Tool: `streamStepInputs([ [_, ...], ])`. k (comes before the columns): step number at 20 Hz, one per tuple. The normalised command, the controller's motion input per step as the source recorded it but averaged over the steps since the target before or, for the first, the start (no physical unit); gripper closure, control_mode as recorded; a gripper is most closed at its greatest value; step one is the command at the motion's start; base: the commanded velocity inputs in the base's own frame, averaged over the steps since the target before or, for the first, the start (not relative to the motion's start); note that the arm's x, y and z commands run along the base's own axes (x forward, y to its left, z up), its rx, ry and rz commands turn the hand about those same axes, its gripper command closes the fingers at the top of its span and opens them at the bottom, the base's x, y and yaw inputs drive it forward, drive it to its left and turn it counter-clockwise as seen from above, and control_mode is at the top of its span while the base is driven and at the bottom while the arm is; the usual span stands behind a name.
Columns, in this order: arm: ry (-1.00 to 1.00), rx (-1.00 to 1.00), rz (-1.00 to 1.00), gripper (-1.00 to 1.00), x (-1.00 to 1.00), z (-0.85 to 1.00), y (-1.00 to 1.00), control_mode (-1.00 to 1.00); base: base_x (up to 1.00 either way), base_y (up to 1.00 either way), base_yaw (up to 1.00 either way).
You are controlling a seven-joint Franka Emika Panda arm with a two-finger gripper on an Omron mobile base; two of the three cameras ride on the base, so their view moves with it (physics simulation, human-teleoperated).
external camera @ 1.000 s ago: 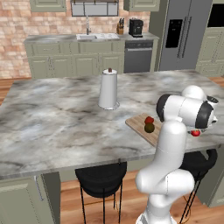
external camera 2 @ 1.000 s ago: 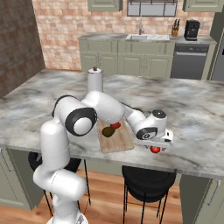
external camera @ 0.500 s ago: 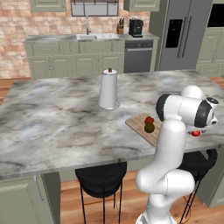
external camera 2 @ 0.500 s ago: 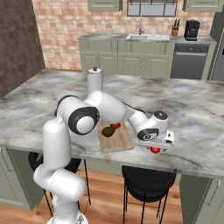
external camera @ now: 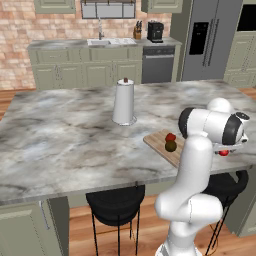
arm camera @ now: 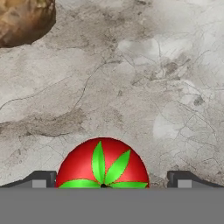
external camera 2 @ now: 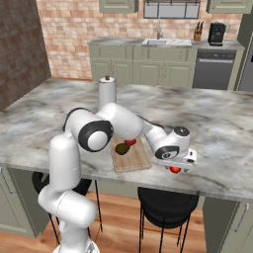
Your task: Place the avocado, onion, tomato, and bell pepper on the cutting board.
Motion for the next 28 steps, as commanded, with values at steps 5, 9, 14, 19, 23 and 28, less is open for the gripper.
streamStepInputs([
  [5,0.0,0.0,0.0,-1.0,0.01,-0.06,0.0,-1.0,0.0,0.0,0.0],
  [9,0.01,0.0,0.0,-1.0,0.0,-0.09,0.0,-1.0,0.0,0.0,0.0],
  [14,0.07,0.0,0.0,1.0,0.2,-0.07,0.0,-1.0,0.0,0.0,0.0],
  [19,0.01,0.0,0.0,1.0,0.01,-0.04,-0.01,-1.0,0.0,0.0,0.0],
  [23,0.0,0.0,0.0,1.0,0.0,0.01,0.0,-1.0,0.0,0.0,0.0],
  [28,-0.07,0.0,0.0,1.0,-0.19,0.49,0.0,-1.0,0.0,0.0,0.0],
])
